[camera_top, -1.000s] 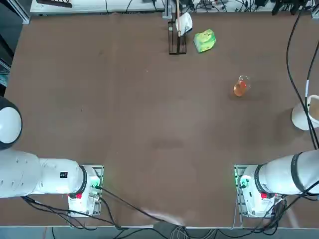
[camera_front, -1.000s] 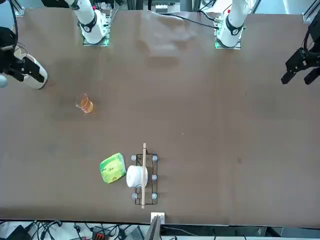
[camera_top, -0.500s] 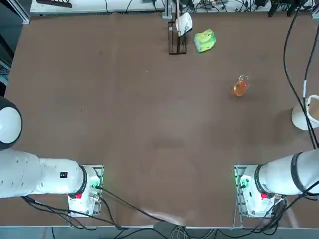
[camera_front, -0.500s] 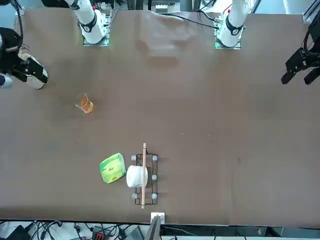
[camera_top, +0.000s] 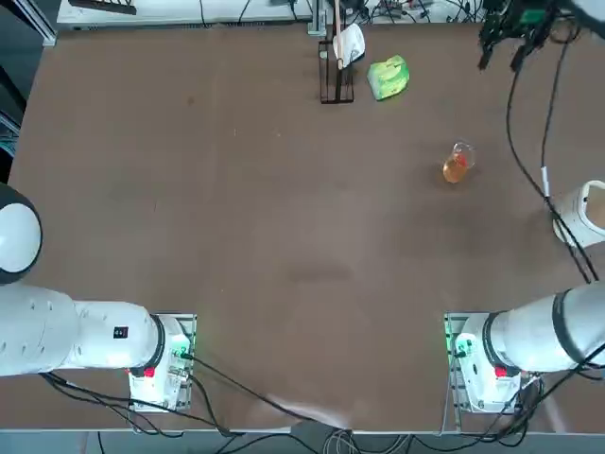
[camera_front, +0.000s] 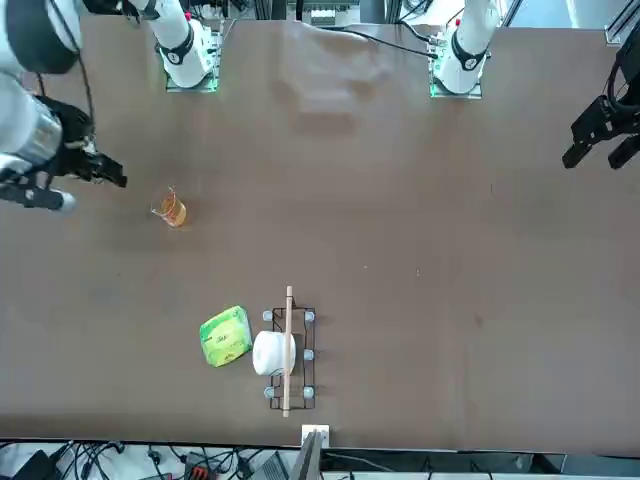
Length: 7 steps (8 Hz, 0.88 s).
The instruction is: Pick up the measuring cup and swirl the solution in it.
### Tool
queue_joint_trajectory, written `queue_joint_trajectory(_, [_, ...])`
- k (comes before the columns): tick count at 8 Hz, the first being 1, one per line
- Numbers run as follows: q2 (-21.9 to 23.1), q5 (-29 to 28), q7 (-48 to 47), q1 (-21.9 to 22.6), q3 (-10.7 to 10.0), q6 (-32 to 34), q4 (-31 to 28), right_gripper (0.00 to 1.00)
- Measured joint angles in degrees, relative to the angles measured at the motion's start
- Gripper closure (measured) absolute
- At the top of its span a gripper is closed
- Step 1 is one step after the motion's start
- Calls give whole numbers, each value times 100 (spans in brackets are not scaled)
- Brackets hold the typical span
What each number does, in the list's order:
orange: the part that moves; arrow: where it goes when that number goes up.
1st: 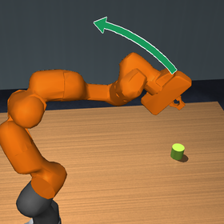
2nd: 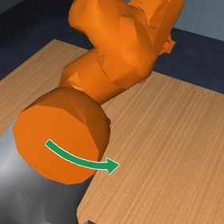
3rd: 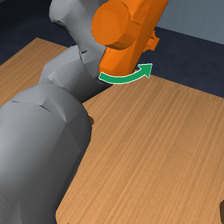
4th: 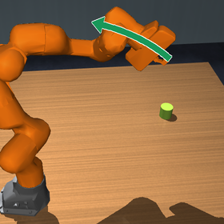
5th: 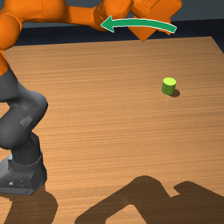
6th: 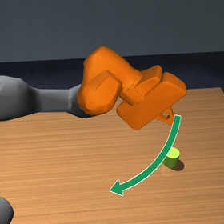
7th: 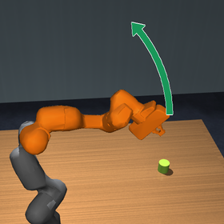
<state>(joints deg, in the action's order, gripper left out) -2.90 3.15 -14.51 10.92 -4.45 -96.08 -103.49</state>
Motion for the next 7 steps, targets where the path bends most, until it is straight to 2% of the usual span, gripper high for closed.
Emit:
queue_joint_trajectory(3, [152, 960, -275, 928, 51, -307, -975, 0])
queue_joint_trajectory(7, [711, 2070, -297, 1494, 68, -1134, -2506, 0])
